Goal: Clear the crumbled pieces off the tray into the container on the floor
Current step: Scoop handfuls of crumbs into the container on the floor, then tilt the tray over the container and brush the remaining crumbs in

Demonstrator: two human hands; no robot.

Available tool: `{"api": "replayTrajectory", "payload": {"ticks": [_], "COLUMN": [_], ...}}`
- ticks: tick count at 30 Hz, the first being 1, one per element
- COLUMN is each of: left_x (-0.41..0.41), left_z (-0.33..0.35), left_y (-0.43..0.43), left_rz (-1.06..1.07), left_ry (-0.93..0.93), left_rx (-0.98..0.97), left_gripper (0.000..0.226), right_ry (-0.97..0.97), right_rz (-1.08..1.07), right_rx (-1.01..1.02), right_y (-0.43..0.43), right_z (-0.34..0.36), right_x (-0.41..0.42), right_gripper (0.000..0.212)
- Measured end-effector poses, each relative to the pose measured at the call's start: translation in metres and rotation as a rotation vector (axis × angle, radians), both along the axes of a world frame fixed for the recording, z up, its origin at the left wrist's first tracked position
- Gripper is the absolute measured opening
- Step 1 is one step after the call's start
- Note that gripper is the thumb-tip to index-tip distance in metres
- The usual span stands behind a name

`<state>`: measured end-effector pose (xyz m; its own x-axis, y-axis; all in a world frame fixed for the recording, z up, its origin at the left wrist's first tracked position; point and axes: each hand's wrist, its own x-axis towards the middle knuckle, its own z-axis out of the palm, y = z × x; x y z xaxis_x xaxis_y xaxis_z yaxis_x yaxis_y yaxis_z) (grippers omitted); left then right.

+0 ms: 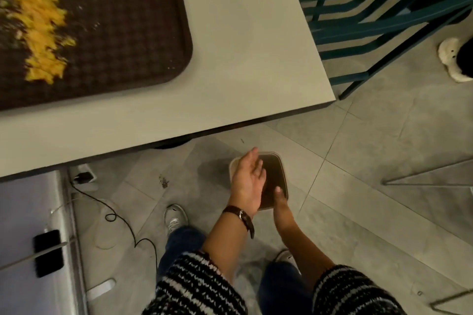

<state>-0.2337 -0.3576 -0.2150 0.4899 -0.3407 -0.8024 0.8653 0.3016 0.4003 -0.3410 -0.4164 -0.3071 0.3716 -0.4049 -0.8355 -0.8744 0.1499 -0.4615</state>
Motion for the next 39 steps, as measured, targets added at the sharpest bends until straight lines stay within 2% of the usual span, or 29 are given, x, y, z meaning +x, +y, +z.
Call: {"api": "replayTrajectory", "payload": {"ticks": [3, 8, 9, 12, 15, 18, 19, 22, 23, 26, 30, 32, 35, 39], "left_x": [-0.012, -0.013, -0.008, 0.017, 0.047, 0.089, 0.104, 0.148, 0.161, 0.198, 0.241, 0.252, 0.251, 0.215], "left_z": [0.045, 0.128, 0.148, 0.208, 0.25, 0.267, 0.268, 0.267, 0.264, 0.251, 0.233, 0.221, 0.215, 0.222], "left_y": [0.022, 0.089, 0.107, 0.164, 0.217, 0.266, 0.282, 0.324, 0.336, 0.367, 0.382, 0.386, 0.386, 0.379], "left_rz": [-0.27, -0.573, -0.586, -0.593, -0.464, -0.264, -0.197, -0.079, -0.067, -0.002, -0.028, -0.077, -0.064, -0.044], "left_ry": [-0.078, -0.334, -0.372, -0.479, -0.519, -0.587, -0.61, -0.675, -0.683, -0.647, -0.432, -0.343, -0.317, -0.337], "left_rx": [0.176, 0.35, 0.362, 0.386, 0.417, 0.546, 0.602, 0.866, 0.963, 1.094, 1.071, 1.04, 0.916, 0.855], "left_gripper": [0.038, 0.032, 0.031, 0.029, 0.022, 0.02, 0.022, 0.026, 0.029, 0.041, 0.056, 0.055, 0.025, 0.041], "right_ry": [-0.116, -0.321, -0.349, -0.456, -0.533, -0.52, -0.45, -0.193, -0.146, -0.141, -0.169, -0.183, -0.185, -0.184], "right_rz": [0.014, -0.029, -0.013, 0.11, 0.228, 0.281, 0.221, -0.02, -0.067, -0.2, -0.368, -0.407, -0.454, -0.422], "right_rx": [-0.038, -0.028, -0.032, -0.105, -0.135, -0.207, -0.144, 0.282, 0.365, 0.43, 0.312, 0.239, 0.276, 0.295], "right_y": [0.023, 0.046, 0.053, 0.079, 0.11, 0.138, 0.146, 0.158, 0.161, 0.167, 0.172, 0.172, 0.166, 0.139], "right_z": [0.088, 0.2, 0.223, 0.282, 0.316, 0.329, 0.331, 0.33, 0.327, 0.314, 0.305, 0.303, 0.307, 0.307], "right_x": [0.013, 0.038, 0.048, 0.078, 0.106, 0.149, 0.165, 0.205, 0.212, 0.23, 0.249, 0.254, 0.248, 0.215], "right_gripper": [0.05, 0.021, 0.014, 0.017, 0.012, 0.008, 0.01, 0.03, 0.035, 0.037, 0.019, 0.015, 0.012, 0.021]}}
